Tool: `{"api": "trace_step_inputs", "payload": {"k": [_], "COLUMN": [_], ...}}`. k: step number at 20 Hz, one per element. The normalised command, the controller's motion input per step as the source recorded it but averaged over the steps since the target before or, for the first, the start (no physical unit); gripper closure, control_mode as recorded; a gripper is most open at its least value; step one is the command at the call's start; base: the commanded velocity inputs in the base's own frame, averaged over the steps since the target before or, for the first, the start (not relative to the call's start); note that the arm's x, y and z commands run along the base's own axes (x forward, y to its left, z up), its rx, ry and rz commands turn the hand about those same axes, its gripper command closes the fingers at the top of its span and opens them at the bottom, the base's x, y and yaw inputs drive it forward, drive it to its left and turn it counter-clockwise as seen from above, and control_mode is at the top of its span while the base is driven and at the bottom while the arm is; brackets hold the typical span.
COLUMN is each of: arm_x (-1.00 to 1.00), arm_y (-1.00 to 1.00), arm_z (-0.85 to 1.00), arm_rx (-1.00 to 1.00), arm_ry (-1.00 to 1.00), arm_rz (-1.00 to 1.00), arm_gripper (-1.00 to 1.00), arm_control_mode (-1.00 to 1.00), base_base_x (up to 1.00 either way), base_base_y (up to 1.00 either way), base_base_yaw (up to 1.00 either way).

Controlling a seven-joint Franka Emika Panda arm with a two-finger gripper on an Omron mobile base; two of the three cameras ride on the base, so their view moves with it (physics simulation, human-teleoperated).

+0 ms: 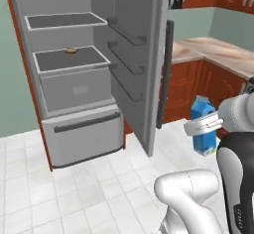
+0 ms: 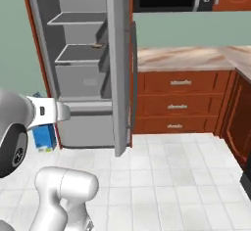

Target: Take out the milk from the fridge and place it on the tray on the counter. Then take the sugar cube near the tray and place it in the tray.

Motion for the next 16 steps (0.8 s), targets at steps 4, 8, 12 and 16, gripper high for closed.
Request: {"api": "trace_step_inputs", "payload": {"k": [4,8,12,16], "arm_x": [0.0,0.0,0.0,0.0], "arm_y": [0.0,0.0,0.0,0.0], "arm_z": [0.0,0.0,0.0,0.0], "arm_rx": [0.0,0.0,0.0,0.0], "arm_ry": [0.0,0.0,0.0,0.0], "arm_rz": [0.0,0.0,0.0,0.0], "arm_gripper": [1.0,1.0,1.0,1.0], "arm_control_mode": [1.0,1.0,1.0,1.0], "base_base_x": [0.0,0.0,0.0,0.0], "base_base_y": [-0.05,0.0,0.0,-0.07], "base_base_yaw": [-0.99,-1.0,-1.0,-0.97]}}
